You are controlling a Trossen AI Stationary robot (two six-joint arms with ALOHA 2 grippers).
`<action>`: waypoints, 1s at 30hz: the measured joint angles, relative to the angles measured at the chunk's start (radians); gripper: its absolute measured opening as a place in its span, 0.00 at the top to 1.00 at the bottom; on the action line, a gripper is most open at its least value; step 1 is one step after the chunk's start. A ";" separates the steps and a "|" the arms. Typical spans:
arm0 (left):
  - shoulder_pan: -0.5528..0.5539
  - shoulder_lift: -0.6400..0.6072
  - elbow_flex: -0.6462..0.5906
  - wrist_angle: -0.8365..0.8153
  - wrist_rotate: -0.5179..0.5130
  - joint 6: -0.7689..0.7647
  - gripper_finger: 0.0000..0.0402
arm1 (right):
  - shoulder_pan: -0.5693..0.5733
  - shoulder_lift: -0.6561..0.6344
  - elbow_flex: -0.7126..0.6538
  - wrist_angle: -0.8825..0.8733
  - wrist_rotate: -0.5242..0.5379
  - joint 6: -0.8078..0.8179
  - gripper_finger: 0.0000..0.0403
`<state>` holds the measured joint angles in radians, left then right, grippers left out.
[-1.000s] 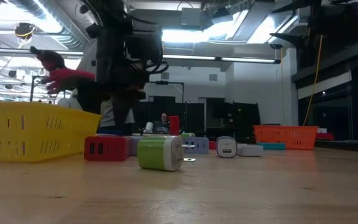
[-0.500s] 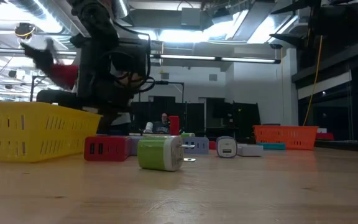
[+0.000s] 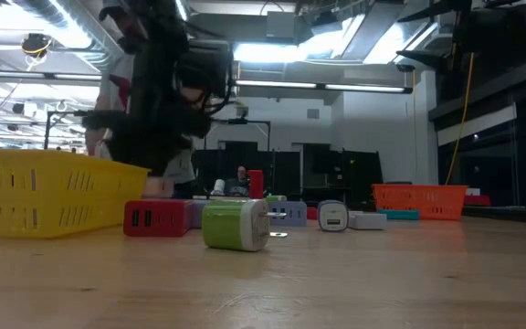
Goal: Pick & Place Office items
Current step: Put the white charger adapter into the yellow bin
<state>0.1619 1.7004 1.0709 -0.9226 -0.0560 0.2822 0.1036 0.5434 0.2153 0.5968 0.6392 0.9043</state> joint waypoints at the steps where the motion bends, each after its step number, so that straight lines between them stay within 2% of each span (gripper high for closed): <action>1: 0.004 -0.001 0.025 -0.004 0.001 0.000 0.52 | 0.000 0.000 0.000 0.000 0.000 0.000 0.44; 6: 0.022 -0.024 0.154 -0.115 -0.006 -0.015 0.52 | 0.000 0.000 0.000 0.001 0.000 0.000 0.44; 12: -0.027 -0.035 0.313 -0.455 -0.154 0.039 0.52 | 0.000 0.000 0.000 0.000 0.000 -0.020 0.44; 16: -0.106 -0.035 0.352 -0.623 -0.217 0.068 0.52 | 0.000 0.000 0.000 0.000 0.000 -0.027 0.44; 19: -0.176 -0.035 0.360 -0.649 -0.196 0.031 0.52 | 0.000 0.000 0.000 0.000 0.000 -0.027 0.44; 30: -0.420 -0.001 0.361 -0.602 0.002 -0.133 0.52 | 0.000 0.000 0.000 -0.001 -0.031 -0.024 0.44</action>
<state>-0.2581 1.6999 1.4315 -1.5243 -0.0540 0.1492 0.1034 0.5432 0.2153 0.5961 0.6086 0.8802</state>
